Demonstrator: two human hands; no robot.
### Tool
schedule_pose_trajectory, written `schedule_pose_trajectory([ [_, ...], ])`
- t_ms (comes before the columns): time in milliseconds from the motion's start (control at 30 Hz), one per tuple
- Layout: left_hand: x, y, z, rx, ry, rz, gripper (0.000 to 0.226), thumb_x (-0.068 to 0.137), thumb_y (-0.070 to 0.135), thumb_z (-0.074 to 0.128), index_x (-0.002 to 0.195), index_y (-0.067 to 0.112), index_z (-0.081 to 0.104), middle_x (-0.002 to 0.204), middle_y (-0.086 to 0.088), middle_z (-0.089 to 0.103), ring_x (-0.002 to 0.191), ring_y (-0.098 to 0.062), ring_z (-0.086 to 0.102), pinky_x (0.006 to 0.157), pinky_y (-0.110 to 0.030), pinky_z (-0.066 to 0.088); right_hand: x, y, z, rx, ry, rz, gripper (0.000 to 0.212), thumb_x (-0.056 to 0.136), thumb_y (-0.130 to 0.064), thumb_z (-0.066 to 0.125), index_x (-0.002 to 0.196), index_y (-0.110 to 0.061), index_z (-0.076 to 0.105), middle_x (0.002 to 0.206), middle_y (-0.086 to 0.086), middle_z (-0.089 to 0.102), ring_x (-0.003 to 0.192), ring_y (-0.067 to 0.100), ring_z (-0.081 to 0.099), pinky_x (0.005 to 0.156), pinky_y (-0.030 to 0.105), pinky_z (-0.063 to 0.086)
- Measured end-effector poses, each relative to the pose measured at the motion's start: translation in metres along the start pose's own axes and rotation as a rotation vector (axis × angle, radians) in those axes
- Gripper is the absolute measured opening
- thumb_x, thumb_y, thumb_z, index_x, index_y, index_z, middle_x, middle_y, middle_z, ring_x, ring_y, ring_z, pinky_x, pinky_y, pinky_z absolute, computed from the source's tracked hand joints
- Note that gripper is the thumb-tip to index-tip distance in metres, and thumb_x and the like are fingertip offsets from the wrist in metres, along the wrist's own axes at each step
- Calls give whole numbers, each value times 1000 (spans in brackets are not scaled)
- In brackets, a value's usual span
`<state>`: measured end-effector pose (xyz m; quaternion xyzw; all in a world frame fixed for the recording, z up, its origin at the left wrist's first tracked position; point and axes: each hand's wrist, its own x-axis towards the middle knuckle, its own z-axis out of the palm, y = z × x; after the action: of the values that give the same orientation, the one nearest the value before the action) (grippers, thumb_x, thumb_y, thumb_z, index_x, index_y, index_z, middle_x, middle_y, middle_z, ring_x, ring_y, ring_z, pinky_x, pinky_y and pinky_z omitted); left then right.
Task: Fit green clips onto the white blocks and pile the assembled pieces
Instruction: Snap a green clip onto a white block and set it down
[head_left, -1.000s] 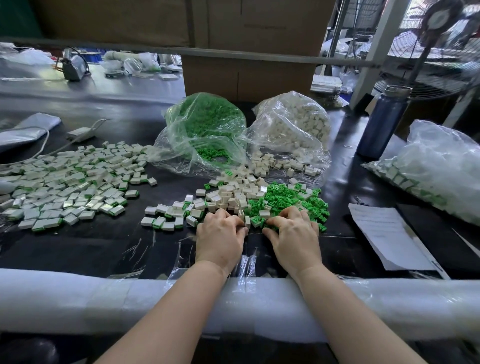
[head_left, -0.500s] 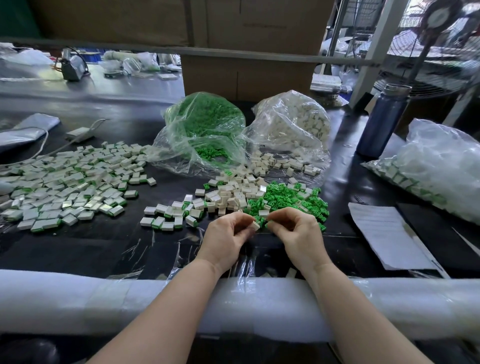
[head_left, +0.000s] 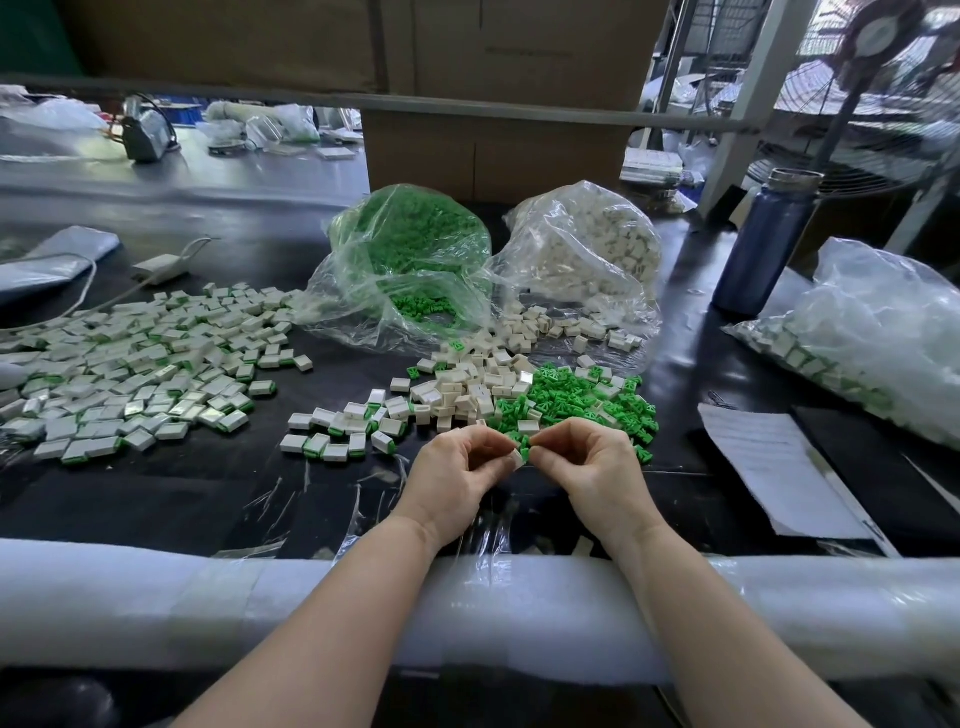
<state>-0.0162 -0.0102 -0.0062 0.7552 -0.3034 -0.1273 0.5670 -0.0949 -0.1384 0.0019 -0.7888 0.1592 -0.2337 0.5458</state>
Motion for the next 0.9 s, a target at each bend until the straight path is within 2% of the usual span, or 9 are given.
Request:
schedule_pose_trajectory([
  [300,-1,2,-1,-18,-19,-18,10,81,9,68,86,17,68,81,6,67,77,-4,62,77,-10,48,0,1,0,3,-25,38,11,79,-2,70,73,-11,68,71,4,66,64,9,58,64,24,50],
  [567,0,0,-1,14,-37,-14,12,82,8,68,83,20,67,82,3,67,79,-7,62,79,-14,49,-1,1,2,-133,-43,-14,19,77,-4,72,68,-18,65,62,-8,61,57,0,53,60,16,45],
  [733,0,1,0,-24,-39,-21,16,81,6,67,81,22,69,85,0,67,79,-6,61,79,-13,47,-2,-1,1,-40,-71,20,14,78,0,70,75,-13,65,66,5,61,60,11,53,60,25,47],
  [800,0,1,0,-15,-30,-13,18,81,6,68,82,24,69,90,-3,67,82,-9,62,81,-13,47,-2,-1,1,-30,-76,25,15,77,1,69,81,-12,63,67,7,60,60,11,51,60,24,45],
  [900,0,0,0,39,-37,9,19,82,6,67,82,25,69,93,-7,66,86,-14,62,85,-16,46,-2,-2,1,-21,-93,24,16,76,4,69,79,-10,62,67,6,59,61,12,51,60,23,44],
])
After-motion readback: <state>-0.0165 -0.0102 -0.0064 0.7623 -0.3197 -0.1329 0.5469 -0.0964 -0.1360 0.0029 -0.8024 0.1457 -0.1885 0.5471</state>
